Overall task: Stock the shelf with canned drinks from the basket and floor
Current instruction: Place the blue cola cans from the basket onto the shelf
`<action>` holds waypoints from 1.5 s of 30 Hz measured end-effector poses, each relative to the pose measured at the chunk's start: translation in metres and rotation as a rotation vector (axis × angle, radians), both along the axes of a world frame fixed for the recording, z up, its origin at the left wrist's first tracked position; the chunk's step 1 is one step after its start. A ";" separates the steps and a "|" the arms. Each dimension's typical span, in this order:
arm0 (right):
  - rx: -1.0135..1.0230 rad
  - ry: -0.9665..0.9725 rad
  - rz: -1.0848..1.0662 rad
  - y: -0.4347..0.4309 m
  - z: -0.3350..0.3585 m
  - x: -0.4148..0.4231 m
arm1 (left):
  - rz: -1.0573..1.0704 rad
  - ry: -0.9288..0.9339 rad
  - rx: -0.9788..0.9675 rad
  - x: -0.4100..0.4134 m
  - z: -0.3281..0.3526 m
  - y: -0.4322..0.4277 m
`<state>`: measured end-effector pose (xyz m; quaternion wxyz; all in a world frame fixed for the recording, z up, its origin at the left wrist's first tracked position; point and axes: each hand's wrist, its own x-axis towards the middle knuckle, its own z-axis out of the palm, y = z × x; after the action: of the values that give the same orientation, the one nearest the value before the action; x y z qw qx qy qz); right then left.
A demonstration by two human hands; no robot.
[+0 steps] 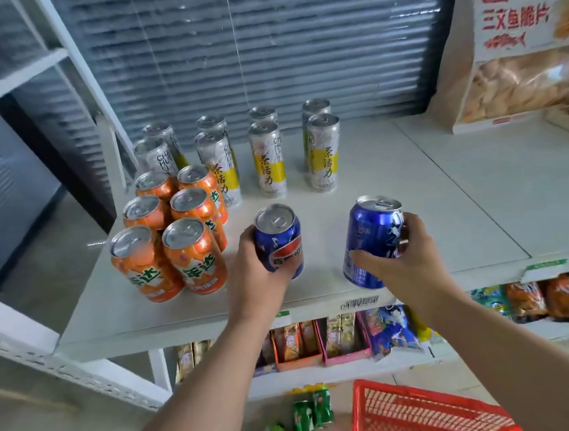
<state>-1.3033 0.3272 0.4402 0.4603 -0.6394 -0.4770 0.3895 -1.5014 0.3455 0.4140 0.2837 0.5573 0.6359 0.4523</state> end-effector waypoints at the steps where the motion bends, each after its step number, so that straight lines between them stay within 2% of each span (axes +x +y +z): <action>1: -0.001 -0.004 -0.005 0.001 -0.004 -0.002 | -0.015 -0.004 0.003 0.000 -0.003 0.003; 6: 0.062 -0.001 -0.013 0.008 -0.016 -0.012 | 0.071 0.071 0.028 0.009 -0.018 0.007; 11: 0.097 -0.012 -0.006 0.012 -0.032 -0.014 | 0.243 0.054 0.051 0.022 -0.015 0.017; 16: 0.128 -0.049 0.032 0.012 -0.041 -0.020 | 0.317 -0.031 0.001 0.025 -0.007 0.040; 24: 0.161 -0.029 0.069 0.023 -0.047 -0.017 | 0.482 -0.011 0.054 0.029 -0.015 0.082; 28: 0.163 -0.016 0.098 0.032 -0.049 -0.016 | 0.596 -0.112 0.094 0.034 -0.024 0.096; 32: 0.169 -0.019 0.117 0.040 -0.051 -0.014 | 0.674 -0.067 0.105 0.038 -0.030 0.109; 39: 0.180 -0.011 0.138 0.051 -0.053 -0.011 | 0.748 -0.045 0.157 0.040 -0.035 0.125; 45: 0.198 -0.007 0.150 0.057 -0.056 -0.009 | 0.775 -0.049 0.117 0.037 -0.036 0.130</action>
<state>-1.3121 0.3847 0.3838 0.4891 -0.5547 -0.5612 0.3717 -1.4645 0.4755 0.3778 0.0745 0.2800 0.7654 0.5747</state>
